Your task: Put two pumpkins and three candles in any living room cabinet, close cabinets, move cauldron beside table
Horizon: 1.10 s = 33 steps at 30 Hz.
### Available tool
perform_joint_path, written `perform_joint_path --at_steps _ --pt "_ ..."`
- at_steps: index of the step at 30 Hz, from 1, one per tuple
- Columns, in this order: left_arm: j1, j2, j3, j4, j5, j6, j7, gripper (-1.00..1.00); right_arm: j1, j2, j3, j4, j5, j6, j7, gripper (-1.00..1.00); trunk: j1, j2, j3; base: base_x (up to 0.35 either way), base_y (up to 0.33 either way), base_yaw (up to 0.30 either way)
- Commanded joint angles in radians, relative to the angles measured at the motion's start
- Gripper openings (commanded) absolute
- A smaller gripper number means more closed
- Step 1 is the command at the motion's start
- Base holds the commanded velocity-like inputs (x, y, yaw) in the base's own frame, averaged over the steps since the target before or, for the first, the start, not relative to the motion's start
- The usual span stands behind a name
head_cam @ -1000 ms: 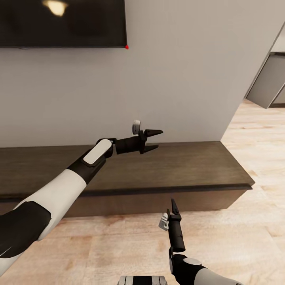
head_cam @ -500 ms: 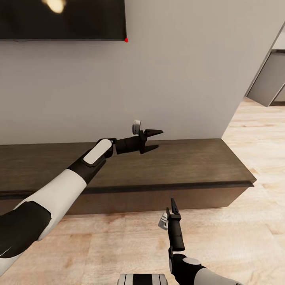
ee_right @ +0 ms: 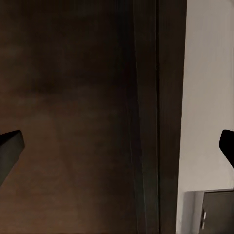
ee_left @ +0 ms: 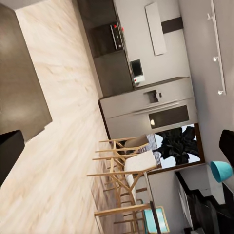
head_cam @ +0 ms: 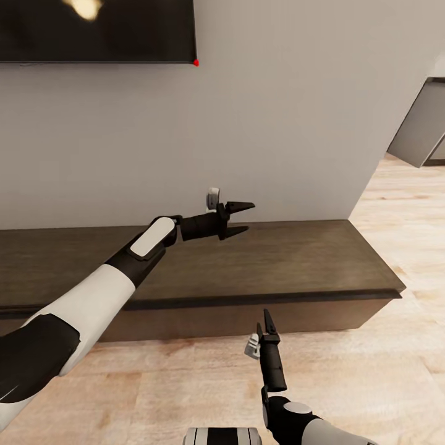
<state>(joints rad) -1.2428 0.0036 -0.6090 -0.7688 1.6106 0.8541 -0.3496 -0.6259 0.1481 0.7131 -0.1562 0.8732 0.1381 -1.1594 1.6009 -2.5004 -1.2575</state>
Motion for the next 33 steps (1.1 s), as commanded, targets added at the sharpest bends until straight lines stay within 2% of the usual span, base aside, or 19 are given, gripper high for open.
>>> perform_joint_path --at_steps 1,24,26,29,33 --pt "0.0 0.0 0.0 0.0 0.0 0.0 0.0 1.0 0.0 0.0 0.0 0.001 0.001 -0.001 0.0 1.0 0.0 0.0 0.0 0.074 0.0 0.0" --pt "0.0 -0.013 0.0 -0.014 0.0 -0.001 0.001 1.0 0.0 0.002 -0.003 0.009 -0.003 -0.033 0.001 1.0 0.0 0.0 0.0 0.111 0.0 0.0" --pt "0.012 -0.011 -0.001 -0.012 -0.002 -0.006 0.002 1.0 0.003 -0.01 0.003 0.015 0.007 -0.032 -0.002 1.0 0.0 0.0 0.0 0.0 0.0 0.0" --pt "0.016 -0.007 -0.002 -0.013 -0.003 -0.006 0.003 1.0 0.002 -0.022 0.043 0.016 0.011 -0.032 -0.003 1.0 0.0 0.0 0.0 0.0 0.0 0.0" --pt "0.039 -0.012 -0.003 -0.017 -0.003 -0.006 0.005 1.0 0.0 -0.039 0.068 0.016 0.029 -0.033 -0.003 1.0 0.0 0.0 0.0 0.0 0.0 0.0"
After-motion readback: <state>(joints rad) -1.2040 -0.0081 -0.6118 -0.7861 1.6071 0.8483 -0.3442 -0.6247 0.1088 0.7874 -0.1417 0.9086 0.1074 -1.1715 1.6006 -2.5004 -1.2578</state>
